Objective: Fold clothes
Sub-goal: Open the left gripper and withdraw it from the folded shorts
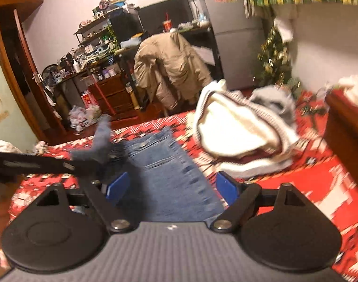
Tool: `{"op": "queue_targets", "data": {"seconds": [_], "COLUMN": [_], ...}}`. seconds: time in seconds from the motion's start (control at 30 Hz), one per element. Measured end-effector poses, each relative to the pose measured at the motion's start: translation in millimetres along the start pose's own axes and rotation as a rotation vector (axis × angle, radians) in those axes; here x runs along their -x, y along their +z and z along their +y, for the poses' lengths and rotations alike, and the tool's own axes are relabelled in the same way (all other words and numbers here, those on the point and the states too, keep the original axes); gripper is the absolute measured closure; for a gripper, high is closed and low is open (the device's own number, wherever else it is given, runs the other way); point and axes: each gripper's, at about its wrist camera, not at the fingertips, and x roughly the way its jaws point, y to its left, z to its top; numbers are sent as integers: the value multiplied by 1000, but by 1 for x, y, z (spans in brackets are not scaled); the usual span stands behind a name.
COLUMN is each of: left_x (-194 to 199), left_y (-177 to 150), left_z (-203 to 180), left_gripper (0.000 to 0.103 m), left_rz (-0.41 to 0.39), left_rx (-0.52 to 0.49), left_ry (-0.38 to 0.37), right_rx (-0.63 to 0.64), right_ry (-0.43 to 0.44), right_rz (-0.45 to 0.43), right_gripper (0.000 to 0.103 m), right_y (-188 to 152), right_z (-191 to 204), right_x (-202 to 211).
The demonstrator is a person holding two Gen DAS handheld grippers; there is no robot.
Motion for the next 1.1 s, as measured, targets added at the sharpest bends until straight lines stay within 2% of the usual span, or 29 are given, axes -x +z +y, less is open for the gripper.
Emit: {"op": "queue_targets", "data": {"seconds": [0.13, 0.2, 0.27, 0.33, 0.43, 0.5, 0.63, 0.7, 0.77, 0.87, 0.97, 1.1], "left_x": [-50, -58, -64, -59, -44, -32, 1, 18, 34, 52, 63, 68], "left_y": [-25, -34, -42, -47, -51, -53, -52, -50, -48, -43, -41, -46], "left_z": [-3, 0, 4, 4, 0, 0, 6, 13, 21, 40, 74, 123], "left_gripper": [94, 93, 86, 84, 84, 84, 84, 84, 83, 81, 81, 81], "left_rz": [59, 86, 114, 136, 150, 157, 172, 160, 146, 105, 47, 7], "left_rx": [50, 77, 103, 92, 32, 9, -21, -41, -60, -103, -46, 106], "left_ry": [6, -13, -35, -66, -44, -36, -26, -11, 6, 57, 73, 43], "right_rx": [-66, -113, -144, -149, -135, -125, -94, -76, -64, -50, -51, -25], "right_ry": [20, 42, 77, 108, 127, 136, 105, 78, 58, 28, 25, 24], "right_rz": [11, 34, 52, 62, 80, 92, 129, 148, 165, 164, 174, 216], "right_gripper": [18, 18, 18, 18, 20, 27, 34, 39, 49, 58, 56, 56], "right_y": [-2, -4, -7, -10, -12, -13, -21, -25, -31, -37, -41, -48], "right_z": [-24, -36, -42, -43, -38, -34, -30, -28, -26, -24, -24, -19], "right_x": [-5, -13, -21, -28, -35, -39, -53, -61, -69, -78, -84, -92]}}
